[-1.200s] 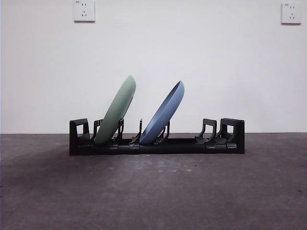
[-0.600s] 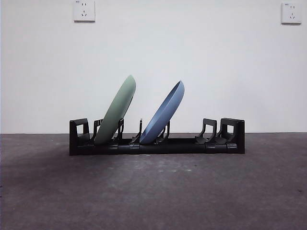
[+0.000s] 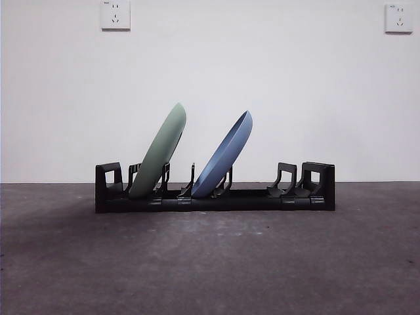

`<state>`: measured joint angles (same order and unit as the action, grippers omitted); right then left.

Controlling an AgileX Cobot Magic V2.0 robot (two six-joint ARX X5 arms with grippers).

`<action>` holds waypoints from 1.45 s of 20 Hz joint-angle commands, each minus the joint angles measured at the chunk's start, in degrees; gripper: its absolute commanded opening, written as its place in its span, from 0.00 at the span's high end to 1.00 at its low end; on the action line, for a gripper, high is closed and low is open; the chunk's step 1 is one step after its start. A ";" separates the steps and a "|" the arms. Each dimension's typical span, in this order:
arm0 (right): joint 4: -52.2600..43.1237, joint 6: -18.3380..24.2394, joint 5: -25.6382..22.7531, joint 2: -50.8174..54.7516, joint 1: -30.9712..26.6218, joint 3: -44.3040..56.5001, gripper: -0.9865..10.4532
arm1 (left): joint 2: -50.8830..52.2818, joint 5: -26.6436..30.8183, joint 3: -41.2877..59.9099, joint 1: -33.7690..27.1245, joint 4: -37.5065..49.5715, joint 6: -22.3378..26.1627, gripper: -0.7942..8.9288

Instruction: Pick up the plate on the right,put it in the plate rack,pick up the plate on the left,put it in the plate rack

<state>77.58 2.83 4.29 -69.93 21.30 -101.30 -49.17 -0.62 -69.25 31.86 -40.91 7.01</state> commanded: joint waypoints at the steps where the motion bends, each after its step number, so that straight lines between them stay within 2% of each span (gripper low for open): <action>1: 1.29 0.24 -0.24 -0.04 0.04 0.33 0.91 | 3.50 -4.24 2.38 -7.61 8.52 6.93 0.92; 3: 1.31 0.24 -0.26 -0.04 0.04 0.33 0.91 | 8.72 -10.40 9.18 -15.78 21.05 7.85 0.92; 5: 1.31 0.24 -0.26 -0.04 0.04 0.33 0.91 | 14.75 -10.64 18.84 -22.53 31.41 7.85 0.92; 7: 1.31 0.24 -0.26 -0.04 0.04 0.33 0.91 | 20.85 -8.04 28.79 -26.91 36.24 7.82 0.92; 12: 1.31 0.24 -0.26 -0.04 0.04 0.33 0.91 | 34.42 -6.69 50.31 -31.61 36.85 6.25 0.92; 16: 1.31 0.24 -0.26 -0.04 0.04 0.33 0.91 | 41.09 -6.67 60.19 -32.94 37.48 2.75 0.92; 23: 1.29 0.24 -0.26 -0.04 0.04 0.33 0.91 | 47.98 -6.86 68.74 -33.00 36.26 -3.17 0.92; 25: 1.29 0.24 -0.28 -0.04 0.04 0.33 0.91 | 48.94 -6.86 68.83 -33.00 31.43 -4.02 0.92; 29: 1.29 0.24 -0.28 -0.07 0.04 0.31 0.91 | 48.94 -7.28 68.83 -33.00 31.76 -5.92 0.92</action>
<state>77.58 2.83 4.25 -69.95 21.30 -101.27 -0.36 -7.73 -1.04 -0.99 -9.69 2.28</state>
